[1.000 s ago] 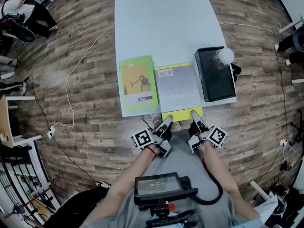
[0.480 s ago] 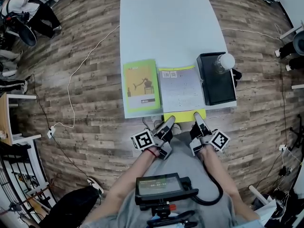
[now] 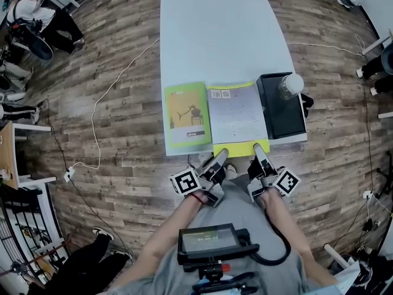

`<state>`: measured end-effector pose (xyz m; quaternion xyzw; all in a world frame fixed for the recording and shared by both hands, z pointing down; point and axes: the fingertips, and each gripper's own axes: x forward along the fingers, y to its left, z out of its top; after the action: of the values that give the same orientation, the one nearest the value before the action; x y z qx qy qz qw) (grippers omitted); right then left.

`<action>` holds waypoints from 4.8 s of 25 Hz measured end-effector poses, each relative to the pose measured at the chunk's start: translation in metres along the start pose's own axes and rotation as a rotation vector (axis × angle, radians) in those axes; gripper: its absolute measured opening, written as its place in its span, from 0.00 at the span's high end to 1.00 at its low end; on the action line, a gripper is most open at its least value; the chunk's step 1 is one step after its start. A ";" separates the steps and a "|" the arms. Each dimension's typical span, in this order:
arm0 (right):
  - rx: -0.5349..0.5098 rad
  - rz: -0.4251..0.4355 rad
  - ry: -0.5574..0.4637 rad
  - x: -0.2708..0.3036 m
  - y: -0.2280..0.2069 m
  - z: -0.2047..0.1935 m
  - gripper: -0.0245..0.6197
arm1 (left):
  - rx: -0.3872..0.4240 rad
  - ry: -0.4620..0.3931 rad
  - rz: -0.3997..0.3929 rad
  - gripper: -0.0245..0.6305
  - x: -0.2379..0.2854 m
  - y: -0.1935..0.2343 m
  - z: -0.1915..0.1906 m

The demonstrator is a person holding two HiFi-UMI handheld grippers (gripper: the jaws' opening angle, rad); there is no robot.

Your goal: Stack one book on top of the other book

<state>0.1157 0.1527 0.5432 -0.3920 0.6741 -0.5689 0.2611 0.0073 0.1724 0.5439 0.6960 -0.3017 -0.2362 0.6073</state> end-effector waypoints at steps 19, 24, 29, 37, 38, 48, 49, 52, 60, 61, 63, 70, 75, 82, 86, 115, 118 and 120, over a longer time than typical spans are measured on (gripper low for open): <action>0.022 0.092 0.169 0.082 0.034 -0.051 0.84 | 0.051 -0.179 0.060 0.82 -0.051 -0.007 0.080; 0.067 0.032 0.185 0.110 0.026 -0.096 0.84 | 0.028 -0.171 0.090 0.82 -0.083 0.014 0.118; 0.102 -0.029 0.218 0.111 0.004 -0.114 0.84 | -0.016 -0.171 0.113 0.83 -0.090 0.031 0.127; 0.120 -0.088 0.314 0.114 -0.008 -0.132 0.84 | -0.047 -0.182 0.169 0.84 -0.100 0.058 0.128; 0.119 -0.094 0.321 0.114 -0.009 -0.132 0.84 | -0.049 -0.179 0.171 0.84 -0.099 0.060 0.128; 0.159 -0.139 0.381 0.115 -0.008 -0.135 0.84 | -0.104 -0.142 0.274 0.84 -0.103 0.079 0.125; 0.161 -0.141 0.391 0.115 -0.006 -0.135 0.84 | -0.107 -0.136 0.287 0.84 -0.103 0.079 0.125; 0.181 -0.170 0.421 0.113 -0.004 -0.138 0.82 | -0.129 -0.103 0.327 0.83 -0.103 0.081 0.125; 0.125 -0.192 0.543 0.111 0.006 -0.144 0.70 | -0.102 -0.008 0.422 0.65 -0.101 0.077 0.122; 0.106 -0.203 0.564 0.110 0.006 -0.145 0.69 | -0.086 0.011 0.442 0.64 -0.101 0.077 0.121; 0.060 -0.219 0.604 0.107 0.005 -0.145 0.69 | -0.042 0.058 0.484 0.61 -0.102 0.078 0.119; -0.089 -0.253 0.731 0.097 -0.002 -0.147 0.68 | 0.034 0.164 0.529 0.60 -0.113 0.079 0.115; -0.074 -0.277 0.805 0.089 0.001 -0.146 0.68 | 0.015 0.150 0.539 0.60 -0.123 0.081 0.119; -0.035 -0.186 0.847 0.071 0.025 -0.142 0.68 | 0.082 0.160 0.554 0.60 -0.135 0.069 0.123; -0.212 -0.048 0.771 0.080 0.051 -0.124 0.68 | 0.245 0.182 0.557 0.60 -0.134 0.044 0.128; -1.298 0.509 0.388 0.028 0.212 -0.094 0.77 | 1.217 0.033 0.064 0.85 -0.054 -0.148 0.065; -1.327 0.464 0.357 0.023 0.213 -0.081 0.86 | 1.235 0.039 0.042 0.90 -0.048 -0.155 0.054; -1.320 0.442 0.337 0.018 0.211 -0.074 0.89 | 1.233 0.041 0.028 0.91 -0.045 -0.160 0.047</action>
<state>-0.0019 0.1887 0.3559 -0.2294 0.9725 -0.0289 -0.0290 -0.0356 0.1838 0.3775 0.9193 -0.3801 0.0031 0.1021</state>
